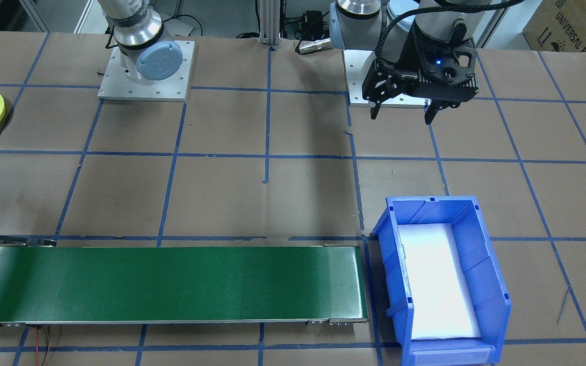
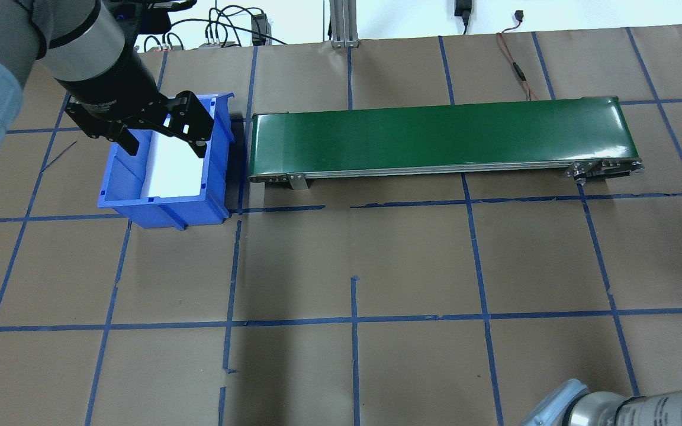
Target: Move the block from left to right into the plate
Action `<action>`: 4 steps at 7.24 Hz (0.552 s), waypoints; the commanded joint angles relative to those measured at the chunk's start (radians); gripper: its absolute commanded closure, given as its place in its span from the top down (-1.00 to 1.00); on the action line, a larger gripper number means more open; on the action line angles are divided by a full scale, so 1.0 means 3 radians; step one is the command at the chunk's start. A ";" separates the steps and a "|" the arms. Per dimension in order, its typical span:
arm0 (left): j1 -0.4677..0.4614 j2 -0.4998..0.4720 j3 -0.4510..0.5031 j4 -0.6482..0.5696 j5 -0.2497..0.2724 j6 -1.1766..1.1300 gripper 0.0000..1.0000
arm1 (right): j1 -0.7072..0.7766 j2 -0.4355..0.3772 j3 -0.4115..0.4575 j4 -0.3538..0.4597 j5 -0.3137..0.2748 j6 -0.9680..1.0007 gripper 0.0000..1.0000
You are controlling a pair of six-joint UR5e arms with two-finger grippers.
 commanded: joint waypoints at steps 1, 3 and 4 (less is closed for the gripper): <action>-0.0010 0.0004 0.0008 -0.0030 0.0008 0.0005 1.00 | 0.1158 -0.0064 -0.0252 0.0566 -0.0033 0.1416 1.00; -0.0010 0.0004 0.0003 -0.0030 0.0013 0.0077 1.00 | 0.1876 -0.0090 -0.0273 0.0512 -0.0028 0.2151 1.00; 0.0000 -0.0001 0.0033 -0.0025 0.0008 0.0077 1.00 | 0.1802 0.0006 -0.0248 0.0456 -0.0104 0.2033 1.00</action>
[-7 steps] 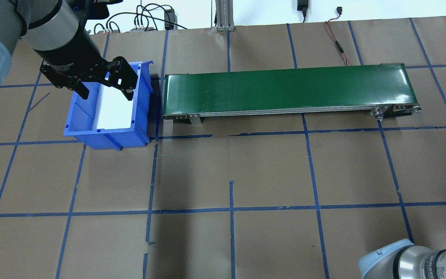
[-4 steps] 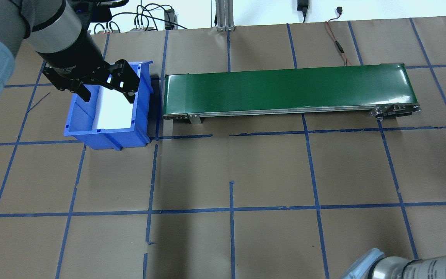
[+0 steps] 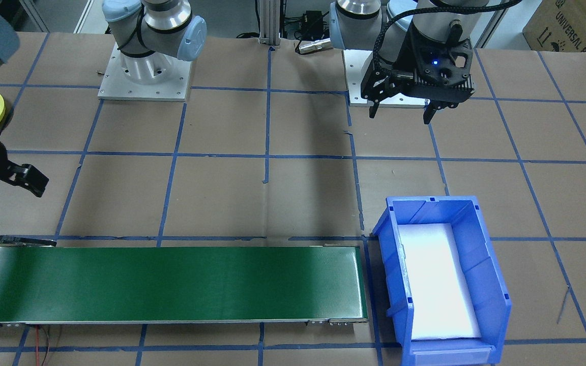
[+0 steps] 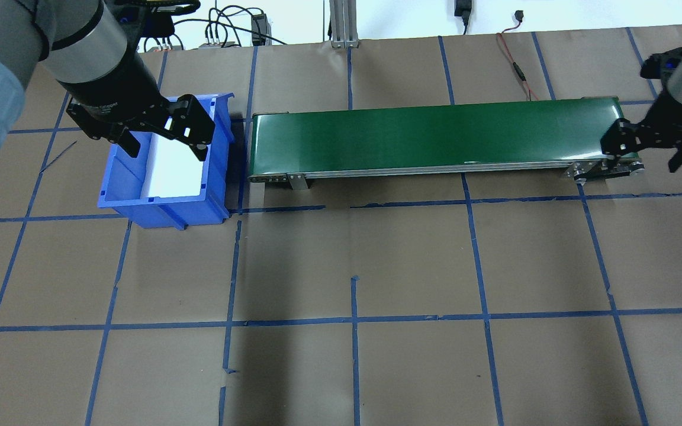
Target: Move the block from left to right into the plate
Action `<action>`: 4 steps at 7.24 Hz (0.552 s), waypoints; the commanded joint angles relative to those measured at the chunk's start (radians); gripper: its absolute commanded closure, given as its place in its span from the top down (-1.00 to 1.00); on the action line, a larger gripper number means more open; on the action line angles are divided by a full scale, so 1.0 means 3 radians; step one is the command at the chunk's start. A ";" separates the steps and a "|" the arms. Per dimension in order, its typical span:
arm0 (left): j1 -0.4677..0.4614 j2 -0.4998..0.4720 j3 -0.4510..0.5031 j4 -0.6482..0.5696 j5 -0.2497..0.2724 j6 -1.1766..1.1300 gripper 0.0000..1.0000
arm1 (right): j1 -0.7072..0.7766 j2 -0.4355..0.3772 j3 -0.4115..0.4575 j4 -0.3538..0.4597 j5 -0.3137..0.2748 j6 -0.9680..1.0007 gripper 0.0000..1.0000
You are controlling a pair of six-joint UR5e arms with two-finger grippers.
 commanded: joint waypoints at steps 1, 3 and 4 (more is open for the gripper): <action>0.0032 0.0001 0.0013 -0.0003 -0.0002 0.0015 1.00 | -0.0214 0.0059 0.0020 -0.0117 -0.0212 -0.0153 1.00; -0.0019 -0.0010 0.0023 0.0008 0.0014 0.0015 1.00 | -0.1204 0.0044 0.0239 -0.0005 -0.0188 -0.1092 0.99; -0.0019 -0.0020 0.0024 0.0018 0.0003 0.0015 1.00 | -0.1573 0.0034 0.0265 0.0051 -0.0183 -0.1492 0.99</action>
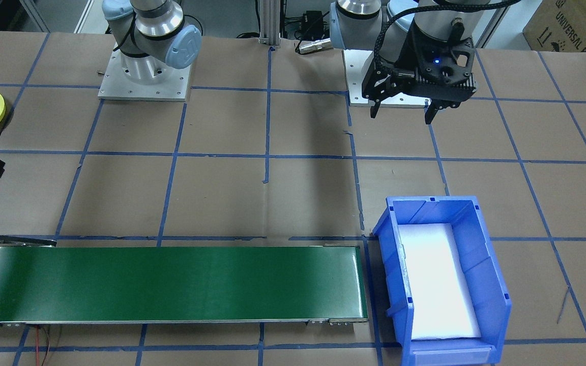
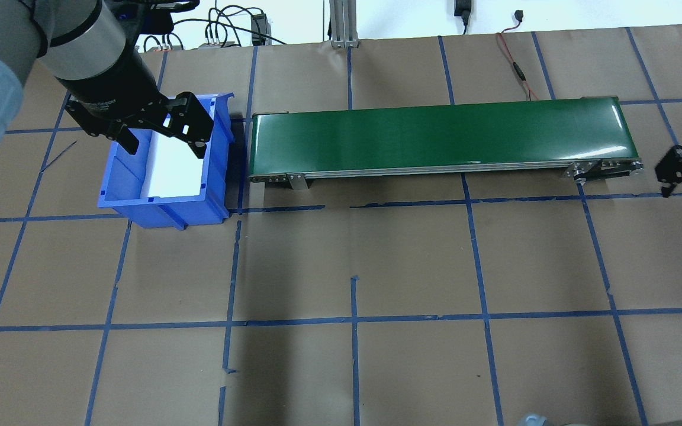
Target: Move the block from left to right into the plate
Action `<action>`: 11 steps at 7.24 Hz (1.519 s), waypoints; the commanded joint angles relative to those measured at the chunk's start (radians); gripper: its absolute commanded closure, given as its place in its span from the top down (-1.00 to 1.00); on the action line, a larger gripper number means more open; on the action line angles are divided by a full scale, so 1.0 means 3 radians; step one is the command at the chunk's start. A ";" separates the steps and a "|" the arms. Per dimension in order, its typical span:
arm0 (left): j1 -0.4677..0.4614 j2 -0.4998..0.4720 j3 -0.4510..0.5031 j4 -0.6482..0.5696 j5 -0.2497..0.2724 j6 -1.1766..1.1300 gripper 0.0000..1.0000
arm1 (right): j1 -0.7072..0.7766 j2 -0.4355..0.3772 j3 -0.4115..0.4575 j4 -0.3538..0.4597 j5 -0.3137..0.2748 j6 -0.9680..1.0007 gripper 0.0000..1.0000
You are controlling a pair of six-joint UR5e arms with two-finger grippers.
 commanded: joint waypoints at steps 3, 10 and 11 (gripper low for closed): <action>-0.0010 -0.0009 0.0004 0.0009 -0.0021 0.0001 1.00 | -0.0612 -0.0088 0.0210 0.0151 0.0044 -0.0582 0.99; -0.0113 -0.0014 -0.0007 0.0060 0.0000 -0.0004 1.00 | 0.0820 -0.0482 -0.0207 0.0233 0.0023 0.0380 1.00; -0.0087 -0.0014 -0.0007 0.0060 0.0004 -0.0004 1.00 | 0.1225 -0.0472 -0.0421 0.0502 0.0054 0.0658 1.00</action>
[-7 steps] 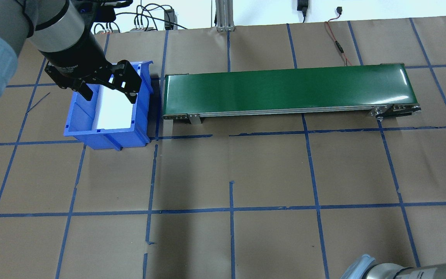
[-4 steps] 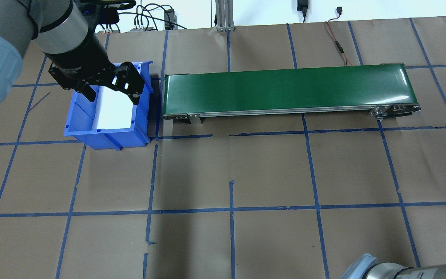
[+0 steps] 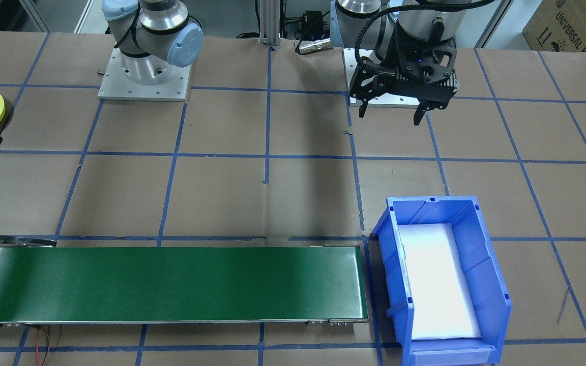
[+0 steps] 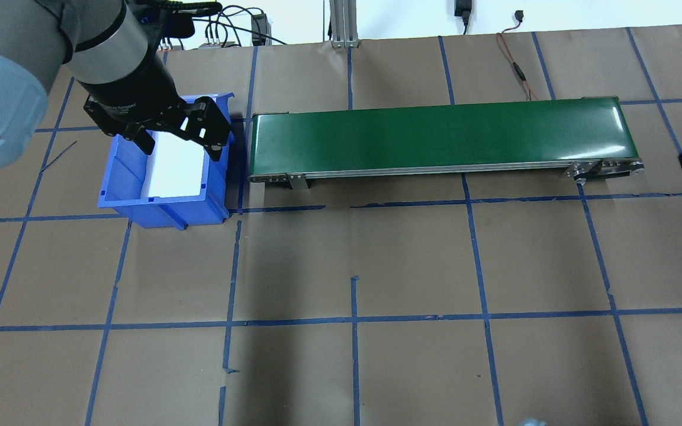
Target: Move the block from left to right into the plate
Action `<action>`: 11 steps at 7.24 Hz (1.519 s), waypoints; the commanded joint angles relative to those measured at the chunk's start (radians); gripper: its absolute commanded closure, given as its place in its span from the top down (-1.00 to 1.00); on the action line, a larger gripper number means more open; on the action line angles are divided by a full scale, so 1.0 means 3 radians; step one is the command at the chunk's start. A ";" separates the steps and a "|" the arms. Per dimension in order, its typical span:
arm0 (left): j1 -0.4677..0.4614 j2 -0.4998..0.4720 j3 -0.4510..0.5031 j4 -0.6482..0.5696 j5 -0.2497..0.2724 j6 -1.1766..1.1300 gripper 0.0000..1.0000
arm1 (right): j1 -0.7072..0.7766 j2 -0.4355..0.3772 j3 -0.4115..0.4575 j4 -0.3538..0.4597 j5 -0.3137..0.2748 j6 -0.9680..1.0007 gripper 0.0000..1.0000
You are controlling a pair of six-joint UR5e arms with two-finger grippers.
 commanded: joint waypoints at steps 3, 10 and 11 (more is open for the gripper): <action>0.0117 0.0017 -0.0022 -0.0003 0.0007 0.0002 1.00 | 0.1446 0.0037 -0.0869 0.0897 0.0582 0.1728 1.00; 0.0097 0.0032 -0.0028 -0.0038 0.0012 0.0007 1.00 | 0.1536 -0.0170 -0.0917 0.1199 0.0387 0.1635 1.00; 0.0081 0.0027 -0.0048 -0.0044 0.0012 0.0002 1.00 | 0.1520 -0.0359 -0.0917 0.1503 0.0486 0.1630 1.00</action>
